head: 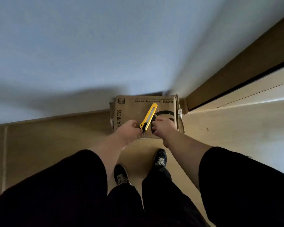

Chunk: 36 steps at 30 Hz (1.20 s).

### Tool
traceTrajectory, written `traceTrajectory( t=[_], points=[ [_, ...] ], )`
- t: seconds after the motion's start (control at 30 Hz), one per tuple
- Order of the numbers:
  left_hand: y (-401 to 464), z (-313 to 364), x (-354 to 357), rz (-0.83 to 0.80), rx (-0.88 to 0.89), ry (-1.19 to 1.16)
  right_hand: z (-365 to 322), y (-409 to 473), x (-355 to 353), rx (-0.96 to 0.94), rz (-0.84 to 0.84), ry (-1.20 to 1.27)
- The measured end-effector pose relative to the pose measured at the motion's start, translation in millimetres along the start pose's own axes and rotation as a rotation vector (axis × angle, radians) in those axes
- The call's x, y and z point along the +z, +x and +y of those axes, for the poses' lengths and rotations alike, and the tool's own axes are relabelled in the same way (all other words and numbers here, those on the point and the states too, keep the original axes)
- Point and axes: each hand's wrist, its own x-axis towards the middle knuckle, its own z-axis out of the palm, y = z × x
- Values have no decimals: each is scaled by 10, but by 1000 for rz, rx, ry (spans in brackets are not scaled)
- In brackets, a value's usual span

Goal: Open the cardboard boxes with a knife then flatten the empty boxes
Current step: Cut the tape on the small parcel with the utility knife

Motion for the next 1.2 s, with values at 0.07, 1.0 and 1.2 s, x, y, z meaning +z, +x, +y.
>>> traceTrajectory(
  t=[0.07, 1.0, 1.2],
  points=[
    [129, 28, 34, 32, -19, -41, 17, 179, 8, 6, -33, 6],
    [282, 149, 347, 18, -82, -458, 374, -80, -331, -99, -321, -123],
    [195, 134, 452, -16, -84, -572, 394, -126, -379, -62, -208, -52]
  ],
)
